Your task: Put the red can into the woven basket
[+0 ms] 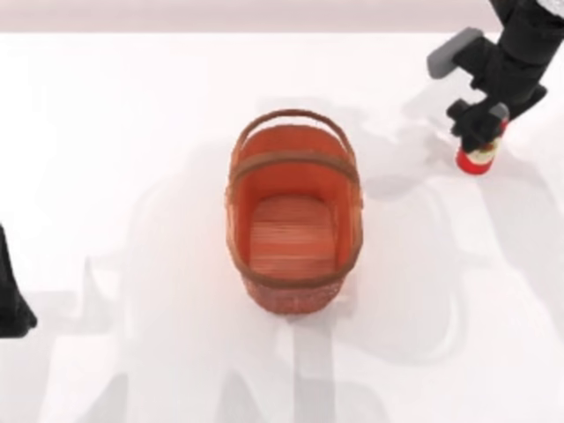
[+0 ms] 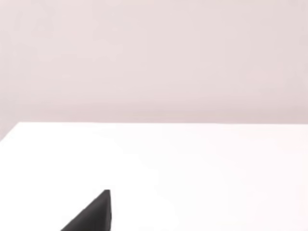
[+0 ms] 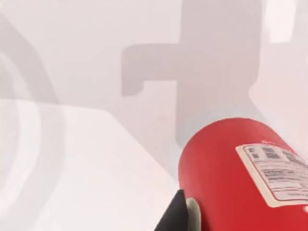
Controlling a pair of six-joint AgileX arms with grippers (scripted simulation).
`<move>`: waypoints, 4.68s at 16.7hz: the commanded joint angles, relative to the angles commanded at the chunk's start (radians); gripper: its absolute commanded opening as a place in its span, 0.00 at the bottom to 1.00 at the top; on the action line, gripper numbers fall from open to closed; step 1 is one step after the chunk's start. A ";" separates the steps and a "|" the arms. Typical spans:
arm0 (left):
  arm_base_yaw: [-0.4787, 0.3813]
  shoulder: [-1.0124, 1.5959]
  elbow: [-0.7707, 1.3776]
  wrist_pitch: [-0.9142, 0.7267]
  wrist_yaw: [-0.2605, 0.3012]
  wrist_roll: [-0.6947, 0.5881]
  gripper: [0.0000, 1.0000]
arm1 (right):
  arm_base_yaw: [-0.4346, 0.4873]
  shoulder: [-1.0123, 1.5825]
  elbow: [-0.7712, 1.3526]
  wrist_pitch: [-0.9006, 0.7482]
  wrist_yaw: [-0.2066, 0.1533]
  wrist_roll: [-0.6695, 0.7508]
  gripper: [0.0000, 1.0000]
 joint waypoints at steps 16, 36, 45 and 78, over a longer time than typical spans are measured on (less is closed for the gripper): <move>0.000 0.000 0.000 0.000 0.000 0.000 1.00 | 0.057 -0.120 -0.283 0.636 -0.348 0.198 0.00; 0.000 0.000 0.000 0.000 0.000 0.000 1.00 | 0.174 -0.466 -0.924 1.976 -1.070 0.622 0.00; 0.000 0.000 0.000 0.000 0.000 0.000 1.00 | 0.174 -0.314 -0.982 2.189 -1.068 0.620 0.00; -0.012 0.029 0.026 -0.028 0.003 0.016 1.00 | 0.173 -0.264 -1.041 2.283 -1.055 0.615 1.00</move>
